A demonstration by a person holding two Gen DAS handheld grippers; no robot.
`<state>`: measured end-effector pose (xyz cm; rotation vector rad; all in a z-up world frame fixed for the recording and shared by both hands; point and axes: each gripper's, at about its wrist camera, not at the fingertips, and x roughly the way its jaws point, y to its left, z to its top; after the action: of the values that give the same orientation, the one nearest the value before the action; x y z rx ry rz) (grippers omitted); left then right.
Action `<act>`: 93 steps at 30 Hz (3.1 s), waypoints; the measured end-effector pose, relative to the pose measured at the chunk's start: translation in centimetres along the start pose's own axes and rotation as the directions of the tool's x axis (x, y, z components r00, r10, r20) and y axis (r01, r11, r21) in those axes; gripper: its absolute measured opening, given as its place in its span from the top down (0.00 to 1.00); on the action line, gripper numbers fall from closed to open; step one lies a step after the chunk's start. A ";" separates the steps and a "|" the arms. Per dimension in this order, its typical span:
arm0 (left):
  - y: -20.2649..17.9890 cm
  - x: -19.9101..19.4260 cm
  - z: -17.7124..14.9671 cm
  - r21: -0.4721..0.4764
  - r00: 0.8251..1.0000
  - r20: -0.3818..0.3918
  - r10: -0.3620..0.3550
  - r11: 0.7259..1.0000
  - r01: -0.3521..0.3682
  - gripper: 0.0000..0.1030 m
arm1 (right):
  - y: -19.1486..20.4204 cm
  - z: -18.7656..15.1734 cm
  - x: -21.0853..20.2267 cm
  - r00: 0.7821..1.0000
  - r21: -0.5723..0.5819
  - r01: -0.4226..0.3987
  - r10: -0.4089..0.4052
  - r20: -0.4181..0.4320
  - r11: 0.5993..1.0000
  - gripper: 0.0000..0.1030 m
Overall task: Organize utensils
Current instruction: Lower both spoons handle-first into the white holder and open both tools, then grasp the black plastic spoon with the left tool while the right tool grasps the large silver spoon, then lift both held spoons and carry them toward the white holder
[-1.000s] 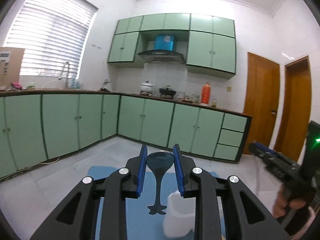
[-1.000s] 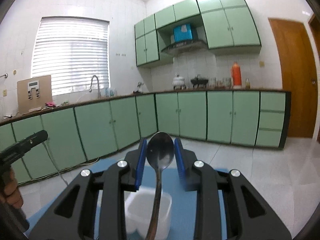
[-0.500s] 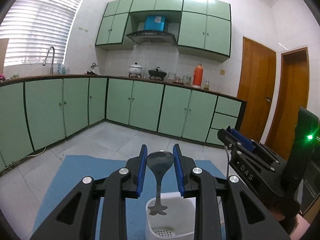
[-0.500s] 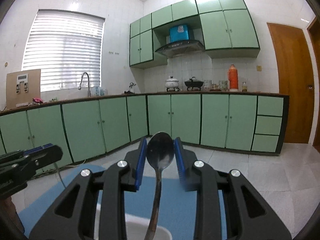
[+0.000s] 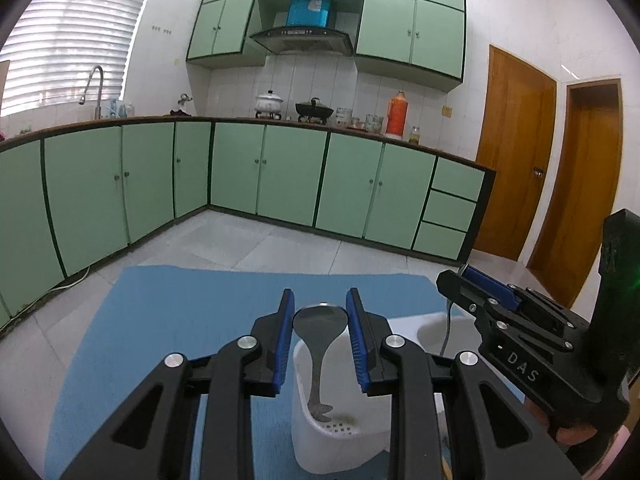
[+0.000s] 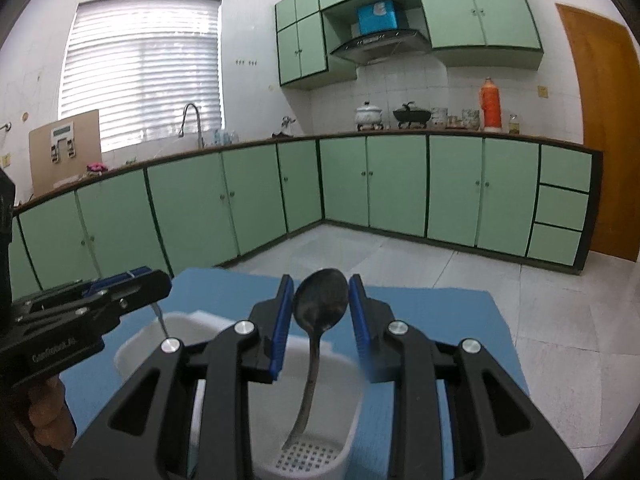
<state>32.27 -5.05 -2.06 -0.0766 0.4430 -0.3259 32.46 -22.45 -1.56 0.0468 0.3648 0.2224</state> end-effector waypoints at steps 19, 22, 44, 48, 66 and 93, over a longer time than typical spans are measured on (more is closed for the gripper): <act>2.9 -5.0 -2.7 -0.018 0.997 -0.047 0.063 0.998 -0.064 0.38 | -3.3 -2.6 -6.7 0.997 0.096 0.077 -0.076 -0.017 0.992 0.45; 4.0 -5.8 -4.1 -0.034 0.985 -0.141 0.096 0.994 -0.102 0.32 | -3.9 -4.1 -7.5 0.989 0.105 0.127 -0.118 -0.091 0.986 0.42; 4.3 -4.3 -12.1 -0.018 0.884 -0.444 0.146 0.985 -0.172 0.33 | -1.4 -10.3 -9.0 0.938 0.023 0.163 -0.147 -0.313 0.986 0.46; 4.4 -3.9 -12.2 -0.014 0.884 -0.446 0.140 0.987 -0.163 0.50 | -1.6 -10.3 -8.8 0.936 0.023 0.160 -0.145 -0.321 0.987 0.46; 3.1 -5.8 -11.5 0.014 0.927 -0.364 0.093 0.995 -0.094 0.67 | -1.6 -11.2 -6.2 0.892 0.000 0.160 -0.144 -0.429 0.987 0.58; 3.0 -6.1 -11.4 0.024 0.944 -0.319 0.079 0.997 -0.076 0.67 | -2.1 -11.8 -3.4 0.849 0.043 0.199 -0.150 -0.507 0.979 0.67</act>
<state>23.06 -0.22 -10.26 0.0058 0.7646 -0.2635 25.54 -25.19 -11.55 0.0482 0.8996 0.0299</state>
